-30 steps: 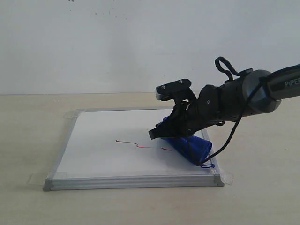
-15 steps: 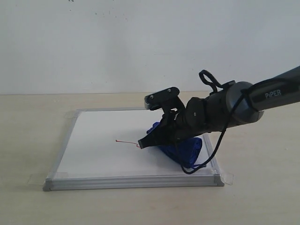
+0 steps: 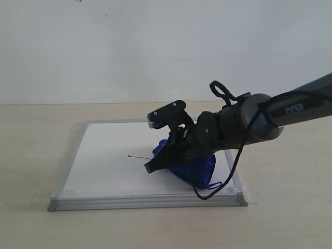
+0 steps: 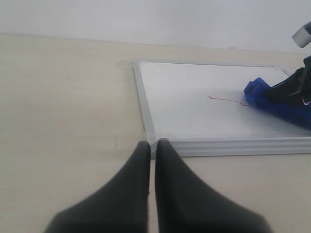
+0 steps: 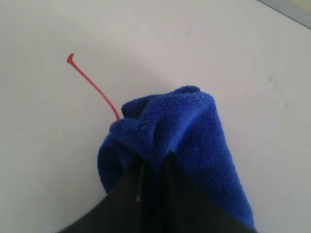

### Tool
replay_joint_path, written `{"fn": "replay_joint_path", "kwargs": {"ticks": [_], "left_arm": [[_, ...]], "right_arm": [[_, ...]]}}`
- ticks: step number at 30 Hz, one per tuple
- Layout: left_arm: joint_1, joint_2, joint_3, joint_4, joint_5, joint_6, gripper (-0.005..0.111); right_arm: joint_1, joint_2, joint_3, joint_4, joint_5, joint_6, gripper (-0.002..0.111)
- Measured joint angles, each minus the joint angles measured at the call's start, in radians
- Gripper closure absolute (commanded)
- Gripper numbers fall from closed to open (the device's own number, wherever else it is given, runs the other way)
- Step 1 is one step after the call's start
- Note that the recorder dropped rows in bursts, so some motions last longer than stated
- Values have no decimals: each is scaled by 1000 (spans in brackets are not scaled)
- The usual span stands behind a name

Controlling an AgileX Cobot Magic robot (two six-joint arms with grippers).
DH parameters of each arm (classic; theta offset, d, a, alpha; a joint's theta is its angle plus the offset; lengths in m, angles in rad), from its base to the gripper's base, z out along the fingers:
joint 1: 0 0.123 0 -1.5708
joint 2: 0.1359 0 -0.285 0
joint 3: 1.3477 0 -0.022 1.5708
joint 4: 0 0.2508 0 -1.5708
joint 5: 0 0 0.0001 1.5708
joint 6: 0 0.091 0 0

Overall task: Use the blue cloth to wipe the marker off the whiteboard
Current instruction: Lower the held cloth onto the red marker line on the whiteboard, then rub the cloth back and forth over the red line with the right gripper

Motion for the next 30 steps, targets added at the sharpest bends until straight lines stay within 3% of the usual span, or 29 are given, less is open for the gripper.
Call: {"fn": "replay_joint_path", "kwargs": {"ticks": [6,8,17,23,30], "left_arm": [[0,0,0,0,0,0,103],[0,0,0,0,0,0,103],[0,0,0,0,0,0,103],[0,0,0,0,0,0,103],[0,0,0,0,0,0,103]], "right_arm": [[2,0,0,0,24,-65,52],[2,0,0,0,34,-98,45],[-6,-60,0,0,98,-175,45],[-124,-69,0,-20,257,-213,45],[-124,-47,0,-16,231,-224,45]]}}
